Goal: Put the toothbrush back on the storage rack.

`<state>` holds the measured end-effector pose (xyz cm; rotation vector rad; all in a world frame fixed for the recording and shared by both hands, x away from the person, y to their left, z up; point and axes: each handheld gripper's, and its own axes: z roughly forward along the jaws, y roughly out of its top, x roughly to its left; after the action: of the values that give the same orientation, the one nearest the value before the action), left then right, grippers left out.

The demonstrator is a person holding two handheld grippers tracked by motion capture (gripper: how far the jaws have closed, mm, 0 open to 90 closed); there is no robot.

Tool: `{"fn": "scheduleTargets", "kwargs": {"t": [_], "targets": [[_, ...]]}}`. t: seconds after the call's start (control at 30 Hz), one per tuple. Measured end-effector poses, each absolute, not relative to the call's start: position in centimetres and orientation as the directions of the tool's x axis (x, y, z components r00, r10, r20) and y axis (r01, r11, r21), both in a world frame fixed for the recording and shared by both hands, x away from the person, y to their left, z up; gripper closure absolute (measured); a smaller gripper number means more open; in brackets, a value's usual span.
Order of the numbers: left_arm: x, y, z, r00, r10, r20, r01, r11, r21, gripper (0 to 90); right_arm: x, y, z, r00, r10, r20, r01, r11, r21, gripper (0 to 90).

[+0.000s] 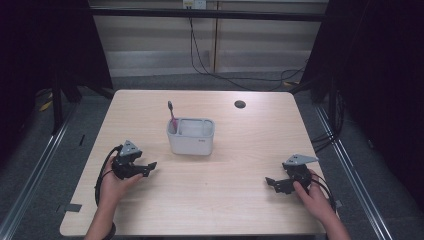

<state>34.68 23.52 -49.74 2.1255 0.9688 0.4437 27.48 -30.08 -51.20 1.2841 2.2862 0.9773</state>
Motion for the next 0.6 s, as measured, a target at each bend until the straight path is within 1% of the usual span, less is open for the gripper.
{"fn": "scheduleTargets", "kwargs": {"t": [0.17,0.4,0.5,0.57,0.6], "targets": [[34.7,23.7,-49.9,0.647,0.762,0.000,0.505,-0.428,0.749,26.1,27.5,-30.1,-51.2,-0.533,0.845,0.036,0.610,0.354,0.709,8.4],[34.7,24.1,-50.2,0.648,0.761,0.018,0.508,-0.450,0.735,25.6,27.5,-30.1,-51.2,-0.533,0.845,0.036,0.610,0.355,0.708,8.4],[34.7,24.1,-50.5,0.636,0.771,0.008,0.519,-0.436,0.735,25.2,27.5,-30.1,-51.2,-0.533,0.845,0.036,0.610,0.354,0.708,8.4],[34.7,24.4,-50.6,0.639,0.769,0.034,0.515,-0.460,0.724,24.4,27.5,-30.1,-51.2,-0.533,0.845,0.036,0.610,0.354,0.708,8.4],[34.7,24.4,-50.8,0.633,0.774,0.020,0.519,-0.443,0.731,24.3,27.5,-30.1,-51.2,-0.533,0.845,0.036,0.610,0.355,0.708,8.4]]}}
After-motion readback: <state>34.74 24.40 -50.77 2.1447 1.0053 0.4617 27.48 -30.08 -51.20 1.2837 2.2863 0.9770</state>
